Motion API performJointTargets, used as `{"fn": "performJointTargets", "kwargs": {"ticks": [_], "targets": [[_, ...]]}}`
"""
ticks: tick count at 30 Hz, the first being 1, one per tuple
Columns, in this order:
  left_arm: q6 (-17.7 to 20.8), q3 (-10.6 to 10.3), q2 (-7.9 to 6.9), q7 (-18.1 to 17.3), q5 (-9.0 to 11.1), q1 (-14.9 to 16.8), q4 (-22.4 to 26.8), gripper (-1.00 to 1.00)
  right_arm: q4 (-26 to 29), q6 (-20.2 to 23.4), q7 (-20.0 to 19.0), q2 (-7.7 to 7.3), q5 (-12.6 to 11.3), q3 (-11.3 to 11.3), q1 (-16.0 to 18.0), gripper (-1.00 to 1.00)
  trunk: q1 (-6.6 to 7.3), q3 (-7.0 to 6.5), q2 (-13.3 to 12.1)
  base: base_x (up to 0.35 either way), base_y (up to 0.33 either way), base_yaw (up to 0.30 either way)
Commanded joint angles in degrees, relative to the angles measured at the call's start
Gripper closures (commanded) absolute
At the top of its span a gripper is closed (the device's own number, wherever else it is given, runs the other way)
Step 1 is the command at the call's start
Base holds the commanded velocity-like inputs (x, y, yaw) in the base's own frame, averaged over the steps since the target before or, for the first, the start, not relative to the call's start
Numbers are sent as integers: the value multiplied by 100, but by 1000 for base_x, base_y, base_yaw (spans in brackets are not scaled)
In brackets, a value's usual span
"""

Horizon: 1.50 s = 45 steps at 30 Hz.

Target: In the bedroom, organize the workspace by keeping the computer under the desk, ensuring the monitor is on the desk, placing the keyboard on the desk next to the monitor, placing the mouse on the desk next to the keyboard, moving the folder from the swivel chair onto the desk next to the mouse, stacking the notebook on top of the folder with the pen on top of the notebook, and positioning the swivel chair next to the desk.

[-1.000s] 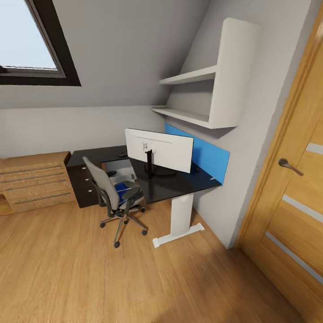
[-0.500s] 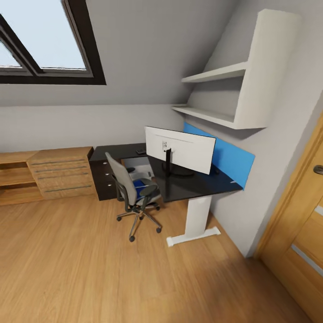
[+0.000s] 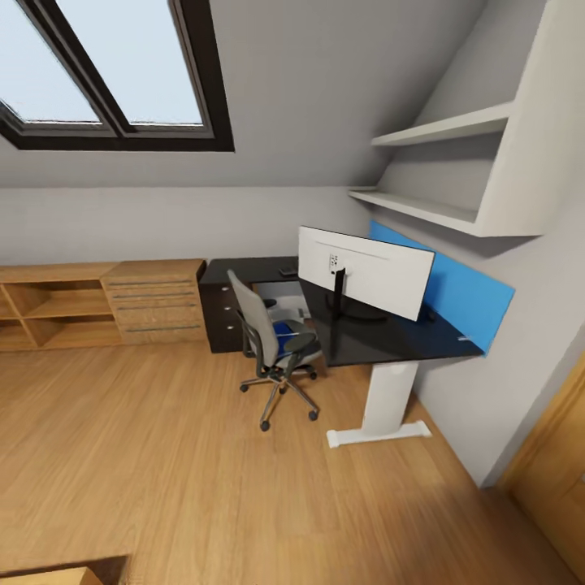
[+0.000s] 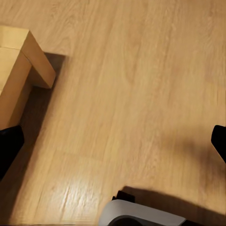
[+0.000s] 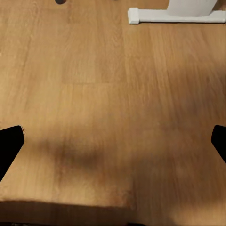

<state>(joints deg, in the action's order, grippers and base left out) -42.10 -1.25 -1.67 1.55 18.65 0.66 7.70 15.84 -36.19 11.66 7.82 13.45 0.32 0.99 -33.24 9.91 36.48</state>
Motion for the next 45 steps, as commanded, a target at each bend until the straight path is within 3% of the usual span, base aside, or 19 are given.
{"fn": "performJointTargets", "kwargs": {"ticks": [1, 10, 21, 45], "targets": [[-17, -15, 0, 15, 3, 5, -3, -100, -2, -4, 57, 1, 61, 3, 3, -100, -2, 12, 8, 0, 0, 275], [-16, -17, 3, 10, -5, 5, 2, -100, -2, -17, 27, -22, 61, 3, 0, -100, -2, 28, 8, 110, 43, 124], [-14, -32, 137, 3, -10, 5, 3, -100, 19, -19, 19, -34, 54, -13, 0, -100, -2, 28, 8, 231, 177, 4], [50, -33, 128, 3, -1, 6, -6, -100, -5, -11, 13, -34, 56, -15, 1, -100, -2, 28, 8, 303, 51, 0]]}}
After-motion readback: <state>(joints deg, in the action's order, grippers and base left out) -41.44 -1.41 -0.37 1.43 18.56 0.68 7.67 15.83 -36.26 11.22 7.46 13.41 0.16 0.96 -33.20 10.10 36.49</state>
